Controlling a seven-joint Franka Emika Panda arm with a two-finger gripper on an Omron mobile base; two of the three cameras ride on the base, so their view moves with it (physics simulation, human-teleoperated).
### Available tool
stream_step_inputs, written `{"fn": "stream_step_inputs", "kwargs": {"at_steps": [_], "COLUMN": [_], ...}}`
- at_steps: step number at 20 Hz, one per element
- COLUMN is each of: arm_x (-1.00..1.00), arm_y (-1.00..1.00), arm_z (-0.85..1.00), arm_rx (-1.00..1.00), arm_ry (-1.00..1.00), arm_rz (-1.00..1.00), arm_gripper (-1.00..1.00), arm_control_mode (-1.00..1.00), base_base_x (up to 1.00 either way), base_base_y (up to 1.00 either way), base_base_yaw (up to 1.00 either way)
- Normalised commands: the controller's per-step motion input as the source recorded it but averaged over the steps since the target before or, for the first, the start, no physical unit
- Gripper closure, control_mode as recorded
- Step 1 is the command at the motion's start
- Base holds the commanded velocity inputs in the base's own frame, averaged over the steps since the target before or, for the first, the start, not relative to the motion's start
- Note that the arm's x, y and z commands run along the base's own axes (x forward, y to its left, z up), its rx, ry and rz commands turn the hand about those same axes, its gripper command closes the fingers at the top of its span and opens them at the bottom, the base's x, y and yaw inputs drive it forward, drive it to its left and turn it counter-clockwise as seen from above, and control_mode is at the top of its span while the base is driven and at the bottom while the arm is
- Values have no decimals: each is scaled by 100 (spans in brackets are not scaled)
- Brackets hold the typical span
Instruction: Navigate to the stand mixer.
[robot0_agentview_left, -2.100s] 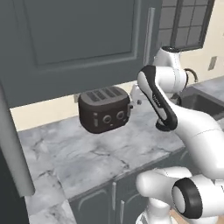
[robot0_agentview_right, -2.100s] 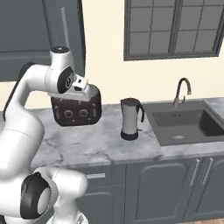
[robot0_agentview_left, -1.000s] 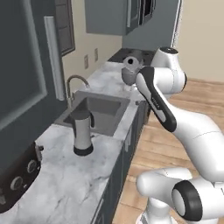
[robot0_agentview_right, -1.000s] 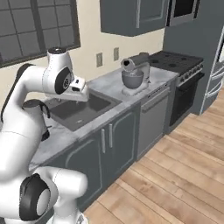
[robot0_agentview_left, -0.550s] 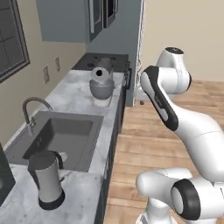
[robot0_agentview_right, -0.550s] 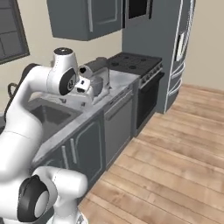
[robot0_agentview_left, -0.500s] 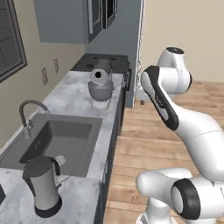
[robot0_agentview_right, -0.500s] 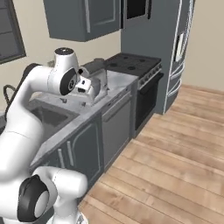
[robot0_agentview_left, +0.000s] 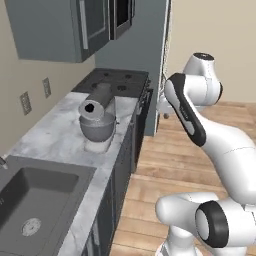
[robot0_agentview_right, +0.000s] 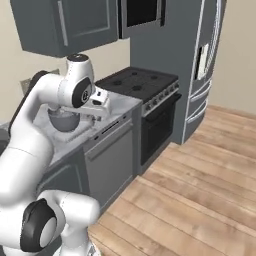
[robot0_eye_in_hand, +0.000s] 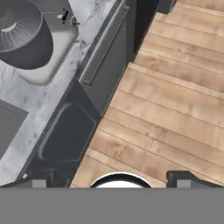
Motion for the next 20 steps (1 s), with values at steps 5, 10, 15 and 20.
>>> {"fn": "stream_step_inputs", "kwargs": {"at_steps": [5,10,15,20], "arm_x": [0,0,0,0], "arm_y": [0,0,0,0], "arm_z": [0,0,0,0], "arm_rx": [0,0,0,0], "arm_ry": [0,0,0,0], "arm_rz": [0,0,0,0], "arm_gripper": [-100,-100,-100,-100], "arm_control_mode": [100,100,100,100], "base_base_x": [69,42,11,1], "base_base_y": [-76,-41,-39,-43], "base_base_yaw": [41,51,61,62]}}
